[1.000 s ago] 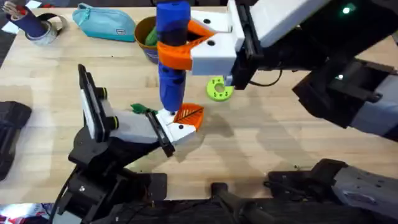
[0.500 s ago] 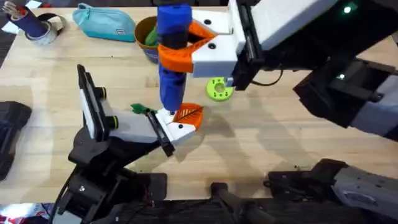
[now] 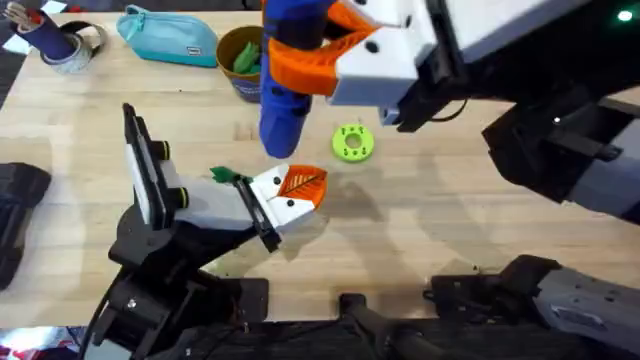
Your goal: Pick up the gripper from the table and insert it into the empty holder that is missing its gripper. Then pick up a screw, insert it into the mounting hole, and use the screwdriver to tighten it. Finally, clean up the table by picking up the vegetable and placing it into the bucket.
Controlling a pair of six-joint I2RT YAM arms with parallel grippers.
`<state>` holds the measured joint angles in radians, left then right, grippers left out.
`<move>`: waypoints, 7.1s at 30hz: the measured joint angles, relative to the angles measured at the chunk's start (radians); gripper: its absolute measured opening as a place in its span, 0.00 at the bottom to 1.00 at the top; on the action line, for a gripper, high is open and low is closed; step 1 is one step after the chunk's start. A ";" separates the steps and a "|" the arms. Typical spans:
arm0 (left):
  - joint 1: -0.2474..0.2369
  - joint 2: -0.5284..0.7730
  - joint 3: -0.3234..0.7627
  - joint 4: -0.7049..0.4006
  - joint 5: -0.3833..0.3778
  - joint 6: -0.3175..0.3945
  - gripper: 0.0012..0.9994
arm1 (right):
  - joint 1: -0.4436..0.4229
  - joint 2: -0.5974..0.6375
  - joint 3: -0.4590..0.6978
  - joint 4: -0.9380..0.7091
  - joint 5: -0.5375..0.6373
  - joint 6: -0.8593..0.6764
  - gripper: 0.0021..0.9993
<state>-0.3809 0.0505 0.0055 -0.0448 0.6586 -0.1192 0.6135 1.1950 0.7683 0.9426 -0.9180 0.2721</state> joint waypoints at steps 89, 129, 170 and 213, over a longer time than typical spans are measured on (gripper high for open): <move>0.000 0.000 0.000 0.001 0.000 0.000 0.01 | -0.475 -0.032 0.062 -1.411 1.111 -0.400 0.13; 0.000 0.000 0.000 0.001 0.000 0.000 0.01 | 0.042 -0.253 -0.008 -0.495 0.434 0.021 0.07; 0.000 0.000 0.000 0.001 0.000 0.000 0.01 | 0.155 -0.100 -0.014 -0.340 0.396 -0.006 0.03; 0.000 0.000 0.000 0.000 0.000 0.000 0.01 | 0.155 -0.126 -0.014 -0.360 0.396 -0.049 0.03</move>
<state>-0.3809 0.0502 0.0055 -0.0444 0.6586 -0.1188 0.7685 1.0687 0.7544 0.5828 -0.5217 0.2230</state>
